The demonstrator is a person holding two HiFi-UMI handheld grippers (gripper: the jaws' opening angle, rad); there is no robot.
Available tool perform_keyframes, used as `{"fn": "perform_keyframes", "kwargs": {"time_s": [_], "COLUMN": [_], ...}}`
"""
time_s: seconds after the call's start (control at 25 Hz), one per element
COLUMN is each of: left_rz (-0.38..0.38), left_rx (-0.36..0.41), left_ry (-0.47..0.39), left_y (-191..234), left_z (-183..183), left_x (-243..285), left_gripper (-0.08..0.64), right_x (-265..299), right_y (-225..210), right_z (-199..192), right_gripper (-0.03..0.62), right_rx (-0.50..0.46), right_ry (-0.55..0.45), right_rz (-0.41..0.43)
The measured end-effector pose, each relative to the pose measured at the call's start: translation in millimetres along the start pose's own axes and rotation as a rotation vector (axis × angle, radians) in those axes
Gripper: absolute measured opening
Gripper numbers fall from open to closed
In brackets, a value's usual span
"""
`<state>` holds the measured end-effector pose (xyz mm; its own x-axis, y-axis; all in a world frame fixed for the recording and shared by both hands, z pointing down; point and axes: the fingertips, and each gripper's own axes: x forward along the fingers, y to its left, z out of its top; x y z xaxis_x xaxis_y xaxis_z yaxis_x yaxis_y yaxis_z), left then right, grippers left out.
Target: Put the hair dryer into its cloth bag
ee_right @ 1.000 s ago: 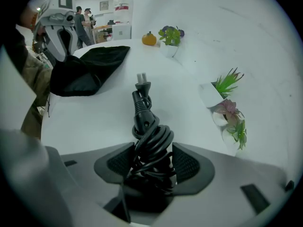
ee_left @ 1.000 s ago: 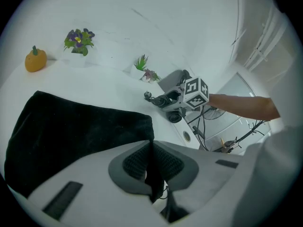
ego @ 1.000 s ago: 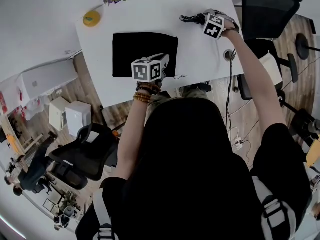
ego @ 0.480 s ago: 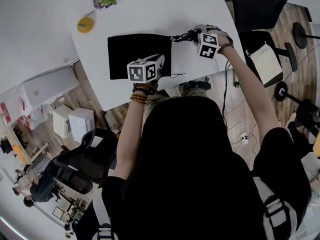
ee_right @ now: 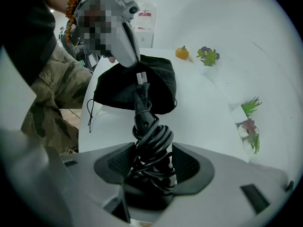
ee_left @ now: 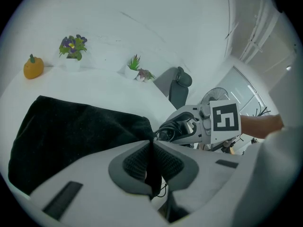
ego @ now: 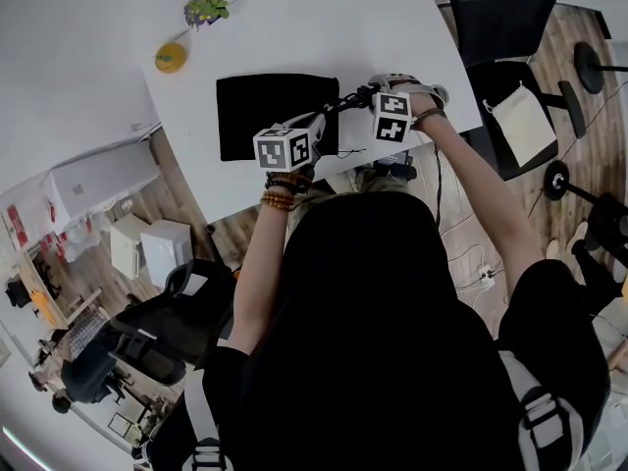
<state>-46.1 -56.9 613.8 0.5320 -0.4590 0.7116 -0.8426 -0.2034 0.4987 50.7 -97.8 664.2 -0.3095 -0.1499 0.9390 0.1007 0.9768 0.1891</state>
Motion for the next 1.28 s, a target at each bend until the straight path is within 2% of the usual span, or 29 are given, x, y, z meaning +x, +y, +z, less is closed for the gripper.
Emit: {"fn": "perform_keyframes", "kwargs": {"time_s": [0.2, 0.4, 0.48, 0.64, 0.8, 1.08, 1.16, 1.28], "left_rz": [-0.011, -0.014, -0.015, -0.014, -0.020, -0.027, -0.026, -0.026], "left_rx": [0.019, 0.019, 0.014, 0.007, 0.005, 0.004, 0.006, 0.009], "left_ry": [0.000, -0.002, -0.004, -0.005, -0.003, 0.012, 0.019, 0.022], "left_y": [-8.8, -7.6, -6.5, -4.7, -5.2, -5.9, -5.7, -7.0], "left_z": [-5.5, -3.2, -4.3, -4.0, -3.8, -5.1, -6.4, -8.2], "left_x": [-2.6, -1.4, -1.1, -0.7, 0.0, 1.8, 2.3, 4.1], "left_gripper": [0.040, 0.040, 0.040, 0.040, 0.040, 0.040, 0.040, 0.040], "right_x": [8.2, 17.9, 15.3, -10.9, -40.9, -44.9, -38.6, -34.9], "right_y": [21.6, 30.3, 32.8, 22.1, 21.1, 7.8, 12.4, 15.2], "right_z": [25.2, 42.2, 41.5, 24.6, -11.3, -61.2, -63.0, -60.2], "right_gripper": [0.259, 0.261, 0.264, 0.285, 0.296, 0.298, 0.296, 0.296], "right_rx": [0.011, 0.024, 0.042, 0.228, 0.406, 0.959, 1.020, 1.004], "right_ry": [0.012, -0.032, -0.077, -0.223, -0.353, -0.526, -0.536, -0.528], "right_rz": [0.038, 0.066, 0.065, 0.029, 0.002, 0.086, 0.135, 0.158]}}
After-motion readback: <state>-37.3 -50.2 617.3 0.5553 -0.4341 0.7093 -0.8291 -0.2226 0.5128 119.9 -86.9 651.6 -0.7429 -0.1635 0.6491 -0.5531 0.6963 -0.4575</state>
